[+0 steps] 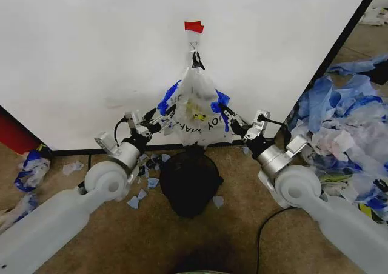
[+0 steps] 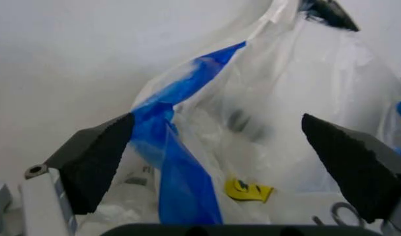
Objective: Pick up the garbage bag from the wall and place it over the trash bin.
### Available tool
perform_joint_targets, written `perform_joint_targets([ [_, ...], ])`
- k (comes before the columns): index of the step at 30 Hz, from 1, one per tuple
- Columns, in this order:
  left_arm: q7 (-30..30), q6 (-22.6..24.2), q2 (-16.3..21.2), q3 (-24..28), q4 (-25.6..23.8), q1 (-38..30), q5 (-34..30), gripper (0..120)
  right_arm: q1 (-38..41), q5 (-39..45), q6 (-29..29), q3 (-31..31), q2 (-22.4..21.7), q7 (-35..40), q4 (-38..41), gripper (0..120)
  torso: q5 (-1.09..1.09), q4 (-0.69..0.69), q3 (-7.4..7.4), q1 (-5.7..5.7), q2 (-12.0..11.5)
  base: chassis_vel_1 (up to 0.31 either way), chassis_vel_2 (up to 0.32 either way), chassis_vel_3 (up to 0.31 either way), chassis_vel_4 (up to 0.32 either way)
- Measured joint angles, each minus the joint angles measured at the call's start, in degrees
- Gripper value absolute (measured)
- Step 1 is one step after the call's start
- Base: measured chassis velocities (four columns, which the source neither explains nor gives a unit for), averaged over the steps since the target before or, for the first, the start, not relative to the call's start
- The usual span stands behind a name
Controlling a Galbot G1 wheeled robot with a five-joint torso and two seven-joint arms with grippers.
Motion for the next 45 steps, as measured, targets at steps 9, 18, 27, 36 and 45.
perform_joint_targets([
  [9, -0.1, -0.9, -1.2, 2.5, 6.1, -3.3, 1.3, 100, 0.2, -0.4, 0.0, -0.4, 0.7, -0.8, -0.6, 0, 0.0, 0.0, 0.0, 0.0, 0.0, 0.0, 0.0, 0.0, 0.0],
  [18, 0.0, -1.3, -1.0, 3.2, 8.4, -3.9, 1.7, 100, 0.1, -0.9, 0.0, -0.6, 1.1, -1.3, -1.2, 0, 0.01, 0.0, -0.01, 0.0, 0.0, 0.0, 0.0, 0.0, 0.0],
  [27, -0.2, -1.4, -2.2, 5.0, 11.4, -6.0, 1.5, 96, -0.4, -1.4, 0.1, -0.5, 0.5, -1.4, -1.0, 0, 0.0, -0.01, 0.0, 0.0, 0.0, 0.0, 0.0, 0.0, 0.0],
  [36, 0.7, -1.7, -1.3, 4.9, 11.7, -5.8, 1.3, 67, -1.5, -2.7, 0.2, -0.3, 0.5, -1.3, -1.0, 0, 0.0, 0.0, 0.0, 0.0, 0.0, 0.0, 0.0, 0.0, 0.0],
  [45, 0.9, -1.8, -0.1, 3.9, 10.6, -5.5, 0.6, 33, -1.7, -3.1, 0.2, -0.3, 0.7, -1.3, -1.0, 0, 0.01, 0.0, -0.01, 0.0, 0.0, 0.0, 0.0, 0.0, 0.0],
])
